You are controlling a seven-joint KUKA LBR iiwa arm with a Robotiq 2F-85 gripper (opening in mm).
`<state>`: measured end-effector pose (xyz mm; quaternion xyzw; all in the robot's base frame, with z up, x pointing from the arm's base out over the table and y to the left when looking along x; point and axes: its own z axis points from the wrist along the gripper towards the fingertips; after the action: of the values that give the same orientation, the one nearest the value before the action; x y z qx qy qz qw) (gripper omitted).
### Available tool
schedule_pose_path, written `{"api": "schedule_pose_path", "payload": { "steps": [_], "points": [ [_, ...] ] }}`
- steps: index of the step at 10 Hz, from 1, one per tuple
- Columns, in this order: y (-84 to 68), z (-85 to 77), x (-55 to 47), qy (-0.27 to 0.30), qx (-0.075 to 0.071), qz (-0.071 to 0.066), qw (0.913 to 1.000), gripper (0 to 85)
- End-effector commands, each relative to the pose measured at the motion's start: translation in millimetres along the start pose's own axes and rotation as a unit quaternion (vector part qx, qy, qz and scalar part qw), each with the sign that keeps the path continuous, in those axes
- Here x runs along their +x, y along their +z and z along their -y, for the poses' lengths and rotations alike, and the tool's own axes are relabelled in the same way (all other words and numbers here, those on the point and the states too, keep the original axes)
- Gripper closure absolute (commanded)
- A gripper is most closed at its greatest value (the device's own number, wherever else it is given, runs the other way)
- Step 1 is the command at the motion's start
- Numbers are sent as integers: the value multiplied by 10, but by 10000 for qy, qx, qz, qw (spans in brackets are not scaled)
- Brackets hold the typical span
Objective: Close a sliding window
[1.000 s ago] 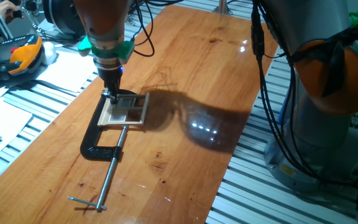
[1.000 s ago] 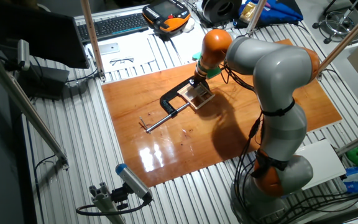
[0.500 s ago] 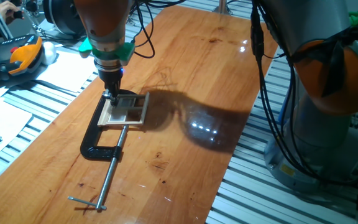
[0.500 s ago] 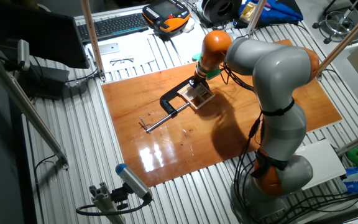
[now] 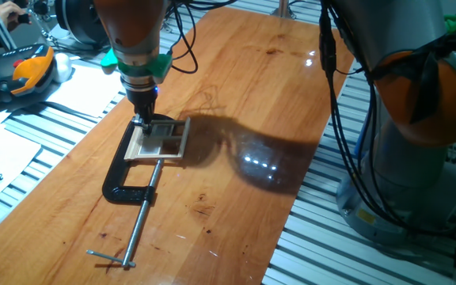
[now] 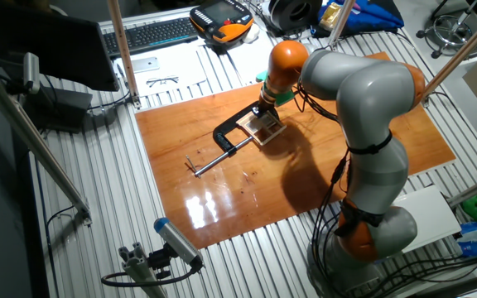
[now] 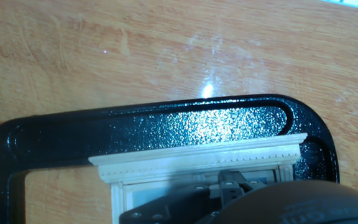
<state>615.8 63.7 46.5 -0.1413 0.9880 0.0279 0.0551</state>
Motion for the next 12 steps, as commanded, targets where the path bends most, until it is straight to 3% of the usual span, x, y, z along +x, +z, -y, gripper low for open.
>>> {"api": "schedule_pose_path", "payload": {
  "steps": [1, 4, 7, 12],
  "points": [
    [1, -1, 1, 0, 1, 1, 10000, 850],
    [3, 2, 8, -1, 12, -18, 10000, 850],
    [2, 7, 22, 0, 53, -150, 9999, 850],
    [-21, 6, 59, -14, 114, -240, 9996, 850]
  ]
}}
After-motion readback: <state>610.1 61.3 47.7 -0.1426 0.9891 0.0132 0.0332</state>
